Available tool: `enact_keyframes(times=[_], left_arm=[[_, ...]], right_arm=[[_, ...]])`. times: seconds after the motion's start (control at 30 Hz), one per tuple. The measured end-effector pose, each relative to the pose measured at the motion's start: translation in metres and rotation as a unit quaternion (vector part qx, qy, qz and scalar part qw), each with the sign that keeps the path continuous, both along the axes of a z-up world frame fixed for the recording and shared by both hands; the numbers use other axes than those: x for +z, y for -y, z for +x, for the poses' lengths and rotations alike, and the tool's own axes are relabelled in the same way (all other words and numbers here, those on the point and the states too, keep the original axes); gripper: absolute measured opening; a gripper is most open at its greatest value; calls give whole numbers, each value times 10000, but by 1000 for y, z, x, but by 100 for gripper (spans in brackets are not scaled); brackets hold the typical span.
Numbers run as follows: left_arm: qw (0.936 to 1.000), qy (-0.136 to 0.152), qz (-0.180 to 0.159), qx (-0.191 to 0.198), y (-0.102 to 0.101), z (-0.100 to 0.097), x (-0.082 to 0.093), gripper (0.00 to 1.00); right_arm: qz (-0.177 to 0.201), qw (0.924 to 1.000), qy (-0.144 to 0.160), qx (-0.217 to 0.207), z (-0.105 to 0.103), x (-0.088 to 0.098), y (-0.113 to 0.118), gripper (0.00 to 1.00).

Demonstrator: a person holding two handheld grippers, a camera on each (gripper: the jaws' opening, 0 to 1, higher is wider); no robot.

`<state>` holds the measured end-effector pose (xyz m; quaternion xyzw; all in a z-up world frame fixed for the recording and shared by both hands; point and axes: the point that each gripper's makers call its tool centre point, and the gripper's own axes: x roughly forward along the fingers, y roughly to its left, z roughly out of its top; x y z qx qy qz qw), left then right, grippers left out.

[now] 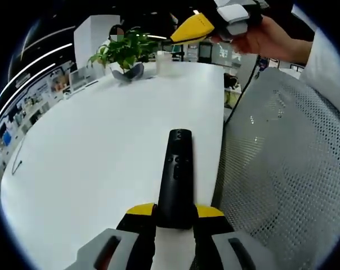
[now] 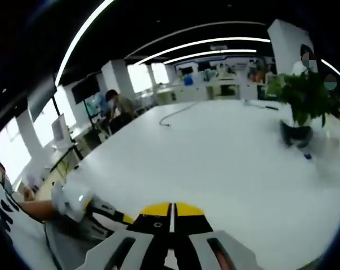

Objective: Press the specified remote control buttons in sequence, fully releasing each button before pressing the next.

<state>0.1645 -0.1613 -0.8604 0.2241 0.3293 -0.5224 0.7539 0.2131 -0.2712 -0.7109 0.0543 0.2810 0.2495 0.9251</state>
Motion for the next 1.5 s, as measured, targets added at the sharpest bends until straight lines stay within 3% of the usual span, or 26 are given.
enact_keyframes(times=[0.1, 0.2, 0.3, 0.37, 0.5, 0.67, 0.83, 0.9, 0.97, 1.1, 1.27, 1.5], left_arm=[[10000, 4, 16, 13, 0, 0, 0, 24], [10000, 2, 30, 17, 0, 0, 0, 24], [10000, -22, 88, 20, 1, 0, 0, 24], [9999, -48, 125, 12, 1, 0, 0, 24], [9997, -73, 217, -8, 1, 0, 0, 24], [9996, -77, 271, -98, 1, 0, -1, 24], [9986, -102, 371, -371, -1, 1, -1, 24], [9977, -91, 452, -495, -2, 1, -1, 24], [9971, -73, 502, -573, -3, 3, -1, 24], [9958, -112, 551, -719, -5, 8, -1, 23], [9937, -191, 655, -887, -7, 15, -2, 23], [9913, -74, 763, -1066, -6, 30, -2, 23]], right_arm=[[-17, 9993, 277, -232, 3, 4, 9, 6], [2, 9992, 234, -324, 4, 1, 12, 12], [-260, 9977, 464, -428, 7, -1, 20, 18], [-277, 9971, 544, -458, 5, -1, 21, 26], [-175, 9925, 1051, -599, 4, 7, 24, 45], [-295, 9895, 1131, -856, 10, 4, 34, 64], [-315, 9807, 1389, -1341, 18, 5, 49, 83], [-568, 9774, 1452, -1426, 17, 7, 54, 84], [-583, 9710, 1718, -1556, 18, 15, 58, 84], [-535, 9745, 1437, -1639, 18, 6, 62, 89], [-662, 9710, 1600, -1647, 18, 9, 61, 99], [-910, 9731, 1469, -1527, 20, 0, 59, 99]])
